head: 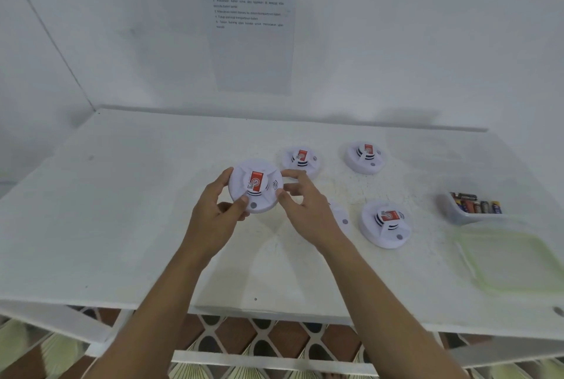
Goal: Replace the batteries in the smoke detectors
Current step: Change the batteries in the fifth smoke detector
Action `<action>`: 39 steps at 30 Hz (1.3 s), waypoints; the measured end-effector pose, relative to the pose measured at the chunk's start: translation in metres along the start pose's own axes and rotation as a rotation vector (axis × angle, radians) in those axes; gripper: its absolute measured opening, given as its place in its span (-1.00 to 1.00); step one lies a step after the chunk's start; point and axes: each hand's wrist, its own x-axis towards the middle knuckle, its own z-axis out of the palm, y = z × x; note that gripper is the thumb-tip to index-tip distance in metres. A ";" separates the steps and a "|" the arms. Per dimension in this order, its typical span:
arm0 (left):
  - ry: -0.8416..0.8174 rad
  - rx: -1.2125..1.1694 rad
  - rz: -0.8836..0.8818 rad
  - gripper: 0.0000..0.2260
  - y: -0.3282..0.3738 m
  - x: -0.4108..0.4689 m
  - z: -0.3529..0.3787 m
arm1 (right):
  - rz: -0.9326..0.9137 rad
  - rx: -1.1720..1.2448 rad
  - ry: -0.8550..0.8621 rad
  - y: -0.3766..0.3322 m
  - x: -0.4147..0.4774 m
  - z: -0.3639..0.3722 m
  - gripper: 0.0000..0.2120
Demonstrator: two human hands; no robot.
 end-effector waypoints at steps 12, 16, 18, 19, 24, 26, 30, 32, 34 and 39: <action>-0.021 -0.029 -0.030 -0.50 -0.009 0.007 -0.005 | -0.016 -0.112 0.004 0.002 -0.001 0.003 -0.70; -0.043 -0.049 -0.093 -0.54 -0.017 0.017 -0.006 | -0.048 -0.274 0.001 0.011 0.003 0.002 -0.65; -0.044 0.045 -0.122 -0.55 -0.024 0.024 -0.007 | -0.026 -0.419 0.011 0.017 0.004 -0.001 -0.60; -0.048 0.108 -0.127 -0.55 -0.026 0.027 -0.007 | -0.021 -0.469 0.022 0.020 0.003 -0.003 -0.58; -0.013 0.326 -0.105 -0.56 -0.033 0.041 -0.003 | -0.019 -0.712 0.025 0.031 -0.011 -0.018 -0.37; -0.021 0.418 -0.091 -0.59 -0.036 0.048 -0.004 | 0.003 -0.811 -0.036 0.037 -0.015 -0.022 -0.27; -0.022 0.613 -0.119 -0.61 -0.044 0.057 -0.003 | 0.021 -0.843 -0.087 0.048 -0.019 -0.027 -0.21; -0.002 0.652 -0.077 -0.56 -0.042 0.057 -0.001 | 0.025 -0.792 -0.073 0.051 -0.020 -0.027 -0.20; 0.014 0.679 -0.009 -0.46 -0.036 0.054 0.003 | 0.012 -0.729 -0.042 0.051 -0.021 -0.027 -0.18; -0.097 0.741 0.036 -0.25 -0.034 0.059 0.009 | -0.021 -0.618 0.002 0.052 -0.013 -0.020 -0.20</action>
